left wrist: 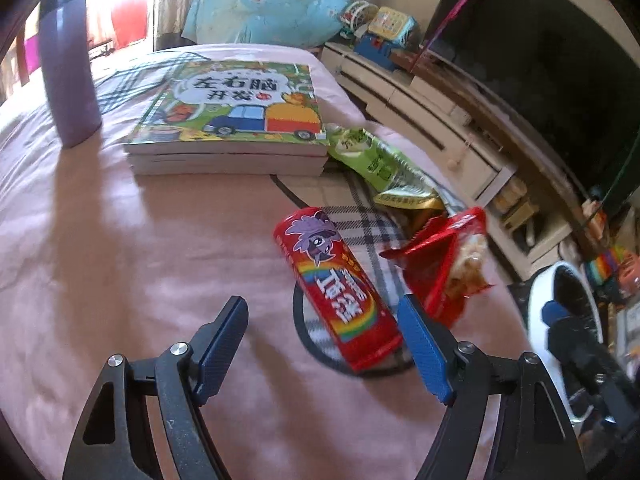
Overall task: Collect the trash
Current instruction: 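Grasp the red rainbow candy tube with the left tool while the right tool grasps the red snack bag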
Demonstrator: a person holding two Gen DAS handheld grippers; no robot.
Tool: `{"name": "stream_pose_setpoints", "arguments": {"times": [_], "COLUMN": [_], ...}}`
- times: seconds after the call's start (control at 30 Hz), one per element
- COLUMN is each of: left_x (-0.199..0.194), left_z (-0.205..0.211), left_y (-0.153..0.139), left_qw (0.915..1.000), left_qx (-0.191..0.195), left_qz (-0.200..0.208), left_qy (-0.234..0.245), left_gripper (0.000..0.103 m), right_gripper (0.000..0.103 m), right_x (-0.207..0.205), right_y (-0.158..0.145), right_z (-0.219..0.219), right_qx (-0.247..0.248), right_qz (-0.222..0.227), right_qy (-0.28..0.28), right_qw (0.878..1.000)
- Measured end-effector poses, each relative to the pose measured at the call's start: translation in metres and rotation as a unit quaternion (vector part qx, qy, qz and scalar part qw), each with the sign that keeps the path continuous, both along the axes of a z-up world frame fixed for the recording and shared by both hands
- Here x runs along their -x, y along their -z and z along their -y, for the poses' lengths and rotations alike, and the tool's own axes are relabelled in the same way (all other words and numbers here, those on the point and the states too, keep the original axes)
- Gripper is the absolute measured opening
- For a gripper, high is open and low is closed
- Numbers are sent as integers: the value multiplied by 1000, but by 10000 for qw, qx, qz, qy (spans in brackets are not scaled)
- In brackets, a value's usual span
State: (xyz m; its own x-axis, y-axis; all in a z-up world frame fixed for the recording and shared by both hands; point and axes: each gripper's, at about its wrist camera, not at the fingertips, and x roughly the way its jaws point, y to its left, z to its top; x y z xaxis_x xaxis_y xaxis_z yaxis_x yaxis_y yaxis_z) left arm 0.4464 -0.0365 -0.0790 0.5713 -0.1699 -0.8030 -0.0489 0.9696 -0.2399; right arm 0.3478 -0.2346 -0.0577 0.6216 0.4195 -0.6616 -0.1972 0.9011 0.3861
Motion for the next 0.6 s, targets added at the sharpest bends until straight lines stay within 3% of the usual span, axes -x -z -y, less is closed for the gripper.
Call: {"name": "stream_pose_setpoints", "arguments": {"times": [0.1,0.13,0.17,0.43,0.6], "left_x": [-3,-2,-1,46,65], "left_z": [1,1,-1,-53,-83], "left_y": [6,5,5,3,7], "left_qw": [9997,9992,9987,9968,9962], "left_qx": [77,194,266,511,619], "left_qz": [114,158,147,56,-17], "left_qy": [179,317,398,619,605], "left_gripper": [58,45,39,34,34], "right_gripper": [75,75,75,76,91], "right_x": [-3,-5,-7,-23,-37], "right_y": [2,3,3,9,18], "right_z": [1,0,-1,-28,-53], "right_qx": [-10,4,23,202,557], "right_qz": [-49,-60,-66,-178,-240], "right_qy": [-15,-19,-20,-152,-155], "right_qw": [10000,10000,10000,9995,9980]}}
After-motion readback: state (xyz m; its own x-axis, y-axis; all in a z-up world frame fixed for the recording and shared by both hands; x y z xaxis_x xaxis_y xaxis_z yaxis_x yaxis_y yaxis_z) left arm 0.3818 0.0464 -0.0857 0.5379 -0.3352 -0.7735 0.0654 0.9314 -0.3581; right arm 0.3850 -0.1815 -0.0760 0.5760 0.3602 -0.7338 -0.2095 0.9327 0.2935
